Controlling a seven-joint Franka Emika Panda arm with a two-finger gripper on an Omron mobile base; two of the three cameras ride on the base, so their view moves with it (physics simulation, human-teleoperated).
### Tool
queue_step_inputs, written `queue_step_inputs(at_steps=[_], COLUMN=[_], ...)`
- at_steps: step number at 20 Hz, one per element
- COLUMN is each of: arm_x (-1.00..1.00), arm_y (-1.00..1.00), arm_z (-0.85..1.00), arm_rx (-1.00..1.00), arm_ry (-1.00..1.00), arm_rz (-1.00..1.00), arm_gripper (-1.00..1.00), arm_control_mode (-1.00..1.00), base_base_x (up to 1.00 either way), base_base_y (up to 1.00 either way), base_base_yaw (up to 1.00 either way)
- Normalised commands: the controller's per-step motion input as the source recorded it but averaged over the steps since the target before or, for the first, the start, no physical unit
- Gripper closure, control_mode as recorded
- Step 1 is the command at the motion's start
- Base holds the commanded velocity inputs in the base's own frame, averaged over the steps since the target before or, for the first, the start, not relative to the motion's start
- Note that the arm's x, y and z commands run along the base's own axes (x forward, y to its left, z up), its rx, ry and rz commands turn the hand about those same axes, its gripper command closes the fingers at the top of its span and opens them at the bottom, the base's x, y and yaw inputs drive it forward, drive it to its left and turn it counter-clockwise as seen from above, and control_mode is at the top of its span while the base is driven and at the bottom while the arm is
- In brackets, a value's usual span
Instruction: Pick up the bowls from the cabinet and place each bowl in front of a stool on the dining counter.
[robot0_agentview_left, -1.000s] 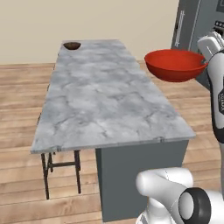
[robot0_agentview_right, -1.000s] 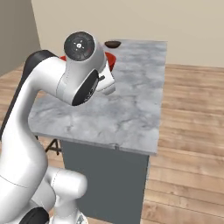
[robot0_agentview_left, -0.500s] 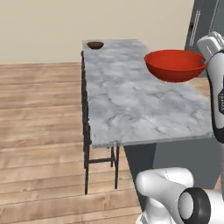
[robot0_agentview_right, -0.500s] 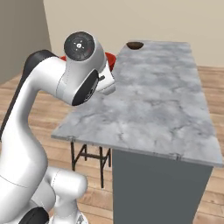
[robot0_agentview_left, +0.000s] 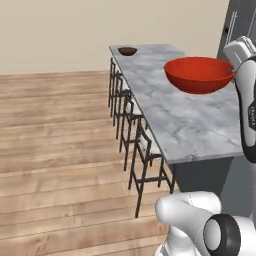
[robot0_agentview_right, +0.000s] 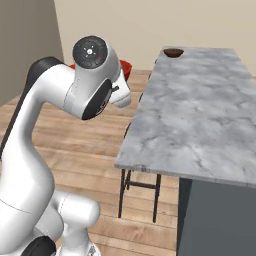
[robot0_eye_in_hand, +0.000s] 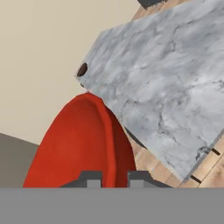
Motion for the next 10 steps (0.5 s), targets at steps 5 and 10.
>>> queue_step_inputs(at_steps=[5, 10], arm_x=[0.00, 0.00], arm_y=[0.00, 0.00], arm_z=[0.00, 0.00], arm_rx=[0.00, 0.00], arm_ry=[0.00, 0.00], arm_rz=[0.00, 0.00], arm_gripper=[1.00, 1.00], arm_control_mode=[1.00, 1.00], base_base_x=[0.35, 0.55], base_base_y=[0.60, 0.45], base_base_yaw=[-0.43, -0.51])
